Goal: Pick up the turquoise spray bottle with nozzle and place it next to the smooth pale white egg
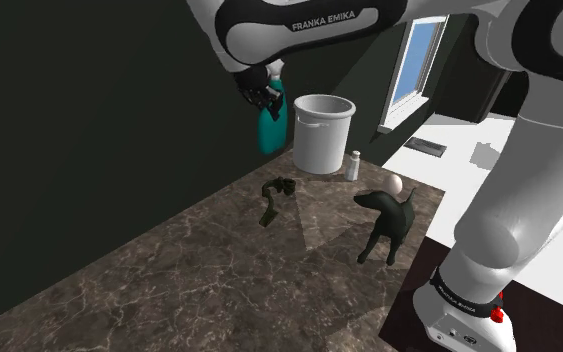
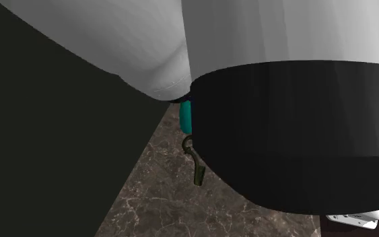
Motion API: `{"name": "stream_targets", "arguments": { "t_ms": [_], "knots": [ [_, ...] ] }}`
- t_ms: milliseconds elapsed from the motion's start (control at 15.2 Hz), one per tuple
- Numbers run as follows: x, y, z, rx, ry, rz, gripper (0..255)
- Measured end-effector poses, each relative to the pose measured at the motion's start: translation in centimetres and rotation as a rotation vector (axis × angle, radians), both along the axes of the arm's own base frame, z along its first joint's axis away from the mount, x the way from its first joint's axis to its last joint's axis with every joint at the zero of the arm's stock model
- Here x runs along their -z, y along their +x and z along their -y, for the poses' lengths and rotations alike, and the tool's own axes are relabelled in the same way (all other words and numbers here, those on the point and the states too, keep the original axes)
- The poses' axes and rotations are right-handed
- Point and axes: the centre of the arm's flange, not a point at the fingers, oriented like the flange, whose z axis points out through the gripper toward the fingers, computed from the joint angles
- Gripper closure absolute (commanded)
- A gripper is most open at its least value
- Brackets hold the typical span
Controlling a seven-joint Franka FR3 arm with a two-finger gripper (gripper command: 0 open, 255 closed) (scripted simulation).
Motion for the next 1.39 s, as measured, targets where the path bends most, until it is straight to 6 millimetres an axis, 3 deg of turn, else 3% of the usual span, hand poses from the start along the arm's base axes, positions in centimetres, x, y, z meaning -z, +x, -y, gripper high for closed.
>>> {"name": "stream_targets", "arguments": {
  "t_ms": [1386],
  "knots": [
    [-6.5,-16.3,21.4,0.002,0.0,0.0,255]
  ]
}}
